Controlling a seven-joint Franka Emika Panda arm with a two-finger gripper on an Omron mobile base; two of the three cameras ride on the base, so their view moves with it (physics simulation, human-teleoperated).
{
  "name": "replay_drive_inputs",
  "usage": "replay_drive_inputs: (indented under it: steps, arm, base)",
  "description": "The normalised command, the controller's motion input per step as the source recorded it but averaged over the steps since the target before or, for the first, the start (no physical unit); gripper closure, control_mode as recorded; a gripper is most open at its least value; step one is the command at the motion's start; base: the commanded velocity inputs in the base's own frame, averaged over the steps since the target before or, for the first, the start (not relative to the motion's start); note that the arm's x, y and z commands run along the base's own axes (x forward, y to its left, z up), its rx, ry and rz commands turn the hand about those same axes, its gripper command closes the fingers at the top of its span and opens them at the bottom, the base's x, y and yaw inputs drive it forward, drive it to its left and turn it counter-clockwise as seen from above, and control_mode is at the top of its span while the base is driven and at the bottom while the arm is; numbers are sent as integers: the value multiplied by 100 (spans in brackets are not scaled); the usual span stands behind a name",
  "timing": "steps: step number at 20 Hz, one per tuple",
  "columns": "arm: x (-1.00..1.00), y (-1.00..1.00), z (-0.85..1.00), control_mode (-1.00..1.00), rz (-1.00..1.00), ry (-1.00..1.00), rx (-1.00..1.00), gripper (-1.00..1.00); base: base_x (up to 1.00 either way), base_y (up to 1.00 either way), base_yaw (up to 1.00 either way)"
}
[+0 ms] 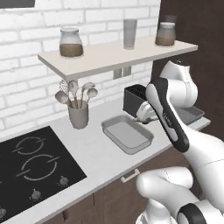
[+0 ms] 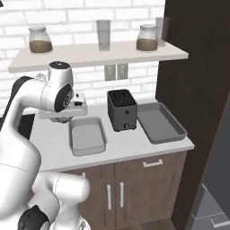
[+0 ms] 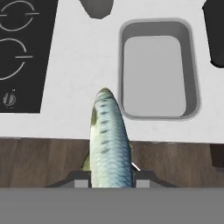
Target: Place one mushroom and one fish in each tupperware on the nearby counter, to pack two identical lunches.
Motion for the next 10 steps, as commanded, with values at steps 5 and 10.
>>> replay_drive_inputs:
  steps: [5,10]
  arm:
    - [-5,0,-32,-100,0,0,0,100]
    - [13,-15,-70,-100,0,-2,0,100]
  base:
    - [27,3,0]
    - [0,0,0]
